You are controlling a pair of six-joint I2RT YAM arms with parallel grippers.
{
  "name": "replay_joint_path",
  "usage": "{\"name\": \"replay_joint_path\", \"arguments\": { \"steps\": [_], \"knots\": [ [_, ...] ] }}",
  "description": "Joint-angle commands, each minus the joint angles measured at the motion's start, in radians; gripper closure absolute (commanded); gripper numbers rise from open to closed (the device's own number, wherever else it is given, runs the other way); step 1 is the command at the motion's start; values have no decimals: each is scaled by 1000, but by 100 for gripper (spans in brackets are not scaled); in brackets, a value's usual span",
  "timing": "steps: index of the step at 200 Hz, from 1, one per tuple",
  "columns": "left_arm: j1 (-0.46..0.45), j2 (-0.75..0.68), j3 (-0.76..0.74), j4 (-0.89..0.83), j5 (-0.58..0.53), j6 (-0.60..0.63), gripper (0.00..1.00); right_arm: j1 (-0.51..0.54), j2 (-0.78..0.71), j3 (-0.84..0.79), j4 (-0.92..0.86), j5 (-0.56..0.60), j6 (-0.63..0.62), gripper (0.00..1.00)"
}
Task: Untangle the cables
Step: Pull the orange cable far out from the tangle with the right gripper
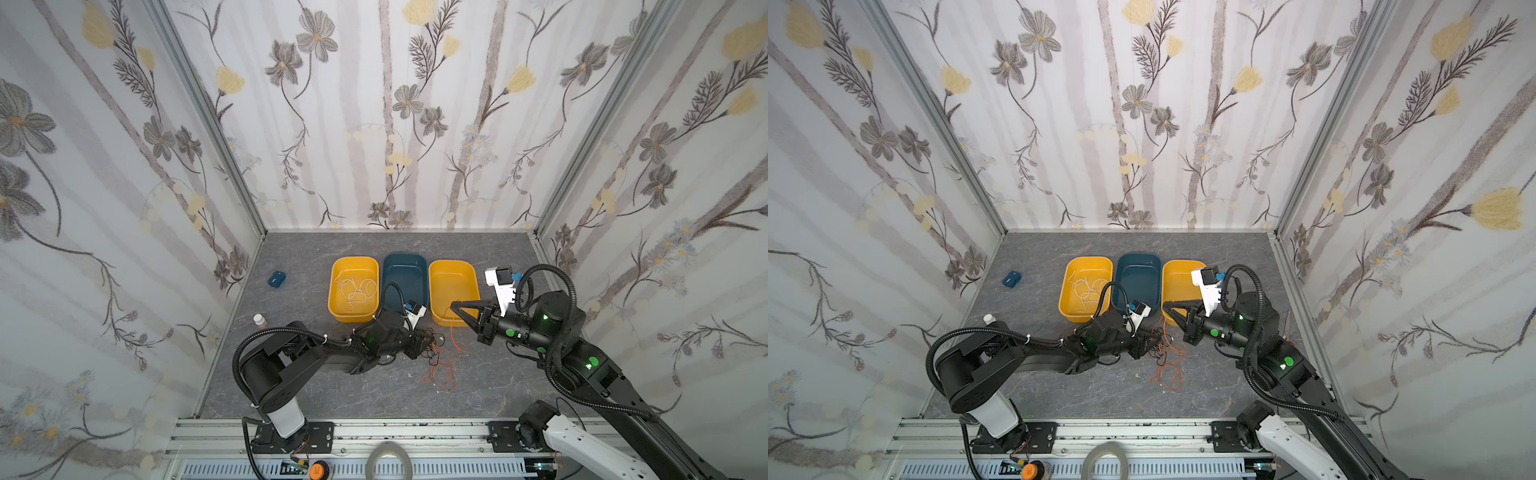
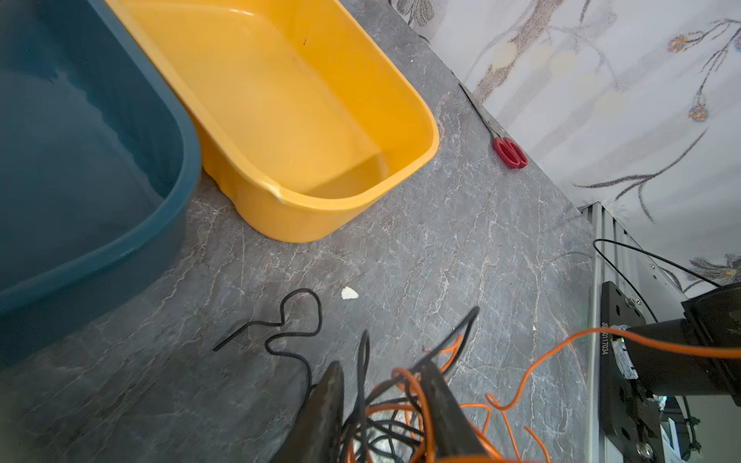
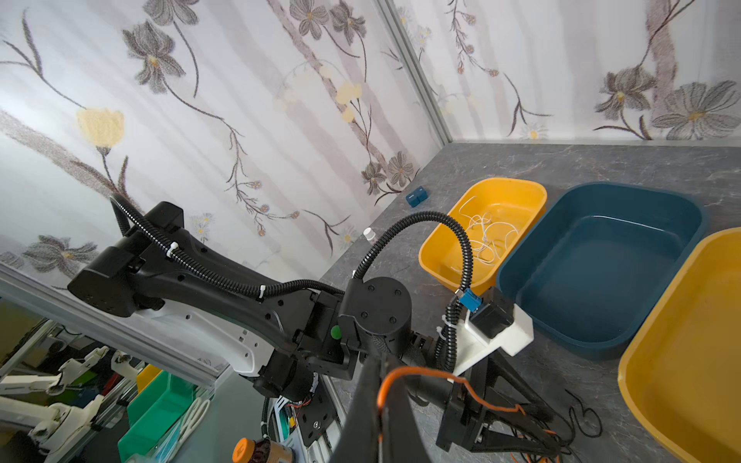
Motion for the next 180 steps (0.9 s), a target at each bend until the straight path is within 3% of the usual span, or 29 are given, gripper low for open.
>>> {"name": "replay_joint_path", "arguments": {
  "steps": [1, 60, 83, 122, 153, 180],
  "knots": [
    [4, -17, 4, -41, -16, 12, 68, -34, -23, 39, -23, 9, 1, 100],
    [17, -66, -8, -115, -36, 30, 70, -128, -62, 149, -155, 60, -44, 100],
    [18, -79, -2, -129, -17, 31, 70, -143, -60, 180, -247, 150, -80, 100],
    [19, -74, 32, -164, 32, 9, 63, -150, -29, 207, -426, 381, -100, 100],
    [0, -71, 88, -223, 113, -16, 55, -151, 0, 184, -531, 448, -80, 100],
    [-45, -106, 100, -285, 120, 10, 49, -152, -2, 106, -576, 462, -25, 100]
  ]
}}
